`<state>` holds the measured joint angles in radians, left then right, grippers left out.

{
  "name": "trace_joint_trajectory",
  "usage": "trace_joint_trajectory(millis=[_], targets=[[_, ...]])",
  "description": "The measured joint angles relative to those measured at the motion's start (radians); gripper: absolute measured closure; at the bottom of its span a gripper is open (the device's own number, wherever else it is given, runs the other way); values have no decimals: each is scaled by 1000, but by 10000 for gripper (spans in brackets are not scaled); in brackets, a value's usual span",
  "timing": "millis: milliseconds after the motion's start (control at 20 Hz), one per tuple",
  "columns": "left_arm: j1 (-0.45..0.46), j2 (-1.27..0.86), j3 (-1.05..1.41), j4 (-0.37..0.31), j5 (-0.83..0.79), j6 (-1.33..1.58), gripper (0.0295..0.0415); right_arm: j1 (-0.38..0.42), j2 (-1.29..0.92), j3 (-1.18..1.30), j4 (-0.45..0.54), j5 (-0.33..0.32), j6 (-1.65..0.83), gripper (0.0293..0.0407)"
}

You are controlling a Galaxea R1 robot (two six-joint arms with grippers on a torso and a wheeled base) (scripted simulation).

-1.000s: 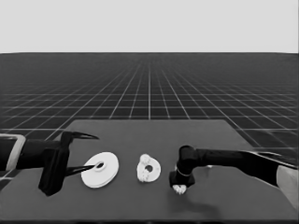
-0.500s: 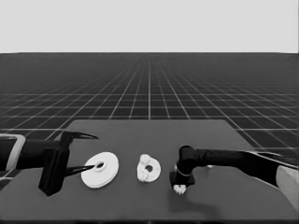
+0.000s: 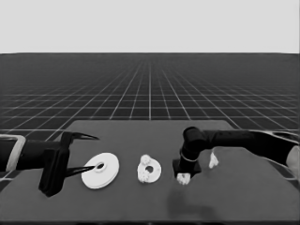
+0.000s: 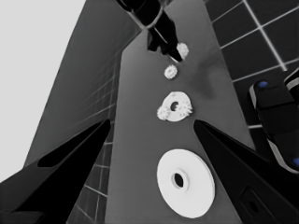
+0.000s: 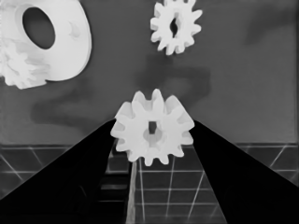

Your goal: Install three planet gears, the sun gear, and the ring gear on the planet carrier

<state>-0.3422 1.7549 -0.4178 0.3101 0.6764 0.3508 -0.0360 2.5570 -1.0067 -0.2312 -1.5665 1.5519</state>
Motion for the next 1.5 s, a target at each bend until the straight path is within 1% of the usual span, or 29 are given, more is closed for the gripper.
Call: trace_joint_trajectory(millis=[50, 100, 150, 250, 500, 550, 600, 650, 800, 1000, 1050, 1100, 1150, 1250, 1500], targets=[[0, 0, 0, 0, 0, 0, 326, 22, 133, -186, 25, 8, -40, 387], [0, 0, 0, 0, 0, 0, 326, 34, 230, -319, 36, 16, -85, 387], [0, 0, 0, 0, 0, 0, 326, 39, 286, -408, 42, 22, -120, 388], [0, 0, 0, 0, 0, 0, 326, 42, 338, -500, 47, 29, -159, 388], [0, 0, 0, 0, 0, 0, 326, 43, 364, -549, 49, 32, -182, 388], [0, 0, 0, 0, 0, 0, 326, -17, 373, -580, -14, 49, -202, 388], [0, 0, 0, 0, 0, 0, 326, -61, 380, -606, -50, 62, -217, 388], [0, 0, 0, 0, 0, 0, 326, -84, 385, -625, -70, 71, -228, 388], [0, 0, 0, 0, 0, 0, 326, -107, 392, -648, -92, 83, -242, 388], [0, 0, 0, 0, 0, 0, 326, -112, 393, -654, -97, 86, -245, 388], [0, 0, 0, 0, 0, 0, 326, -112, 394, -654, -98, 86, -245, 356], [0, 0, 0, 0, 0, 0, 326, -113, 394, -654, -98, 86, -245, 328], [0, 0, 0, 0, 0, 0, 326, -113, 394, -654, -98, 86, -245, 319], [0, 0, 0, 0, 0, 0, 326, -113, 394, -654, -98, 86, -245, 316], [0, 0, 0, 0, 0, 0, 326, -113, 394, -654, -98, 86, -245, 315]])
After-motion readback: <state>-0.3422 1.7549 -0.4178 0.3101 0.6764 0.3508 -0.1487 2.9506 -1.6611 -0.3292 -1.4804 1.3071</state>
